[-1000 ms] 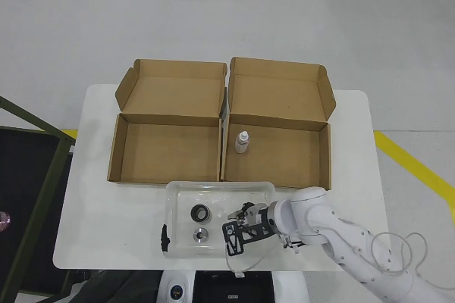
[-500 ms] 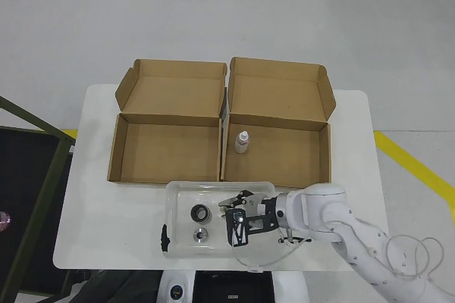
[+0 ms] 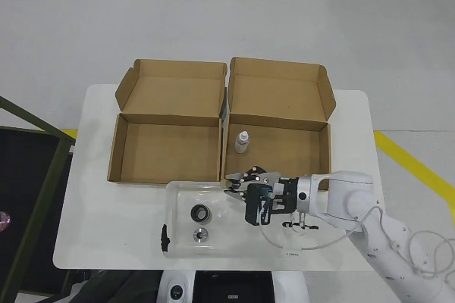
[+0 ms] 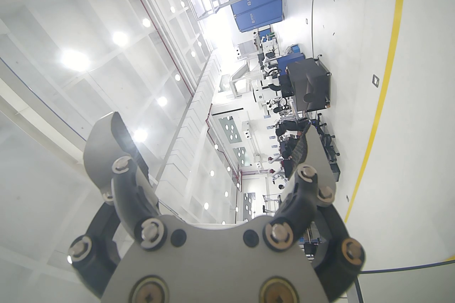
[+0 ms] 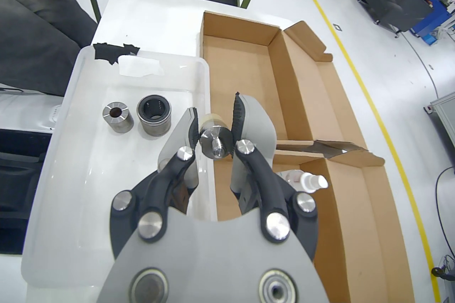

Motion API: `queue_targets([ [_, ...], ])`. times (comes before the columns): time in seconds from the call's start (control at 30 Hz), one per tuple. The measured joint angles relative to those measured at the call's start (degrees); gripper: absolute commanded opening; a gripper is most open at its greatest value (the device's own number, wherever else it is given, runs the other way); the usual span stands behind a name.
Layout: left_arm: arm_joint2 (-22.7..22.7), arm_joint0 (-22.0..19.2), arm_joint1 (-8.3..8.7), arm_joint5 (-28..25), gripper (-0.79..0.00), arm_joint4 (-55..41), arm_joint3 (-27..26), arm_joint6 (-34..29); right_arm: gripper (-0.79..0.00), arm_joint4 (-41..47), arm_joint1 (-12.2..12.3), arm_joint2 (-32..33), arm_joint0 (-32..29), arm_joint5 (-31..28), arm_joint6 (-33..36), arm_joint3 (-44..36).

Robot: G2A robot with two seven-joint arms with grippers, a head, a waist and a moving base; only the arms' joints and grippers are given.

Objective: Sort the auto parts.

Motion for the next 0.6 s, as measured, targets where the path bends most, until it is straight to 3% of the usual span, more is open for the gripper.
queue_targets([
  [0.6, 0.00, 0.00, 0.00, 0.00, 0.000, 0.00, 0.00, 0.00, -0.785, 0.44, 0.09, 3.93, -0.18, 2.74, -4.56, 6.16],
])
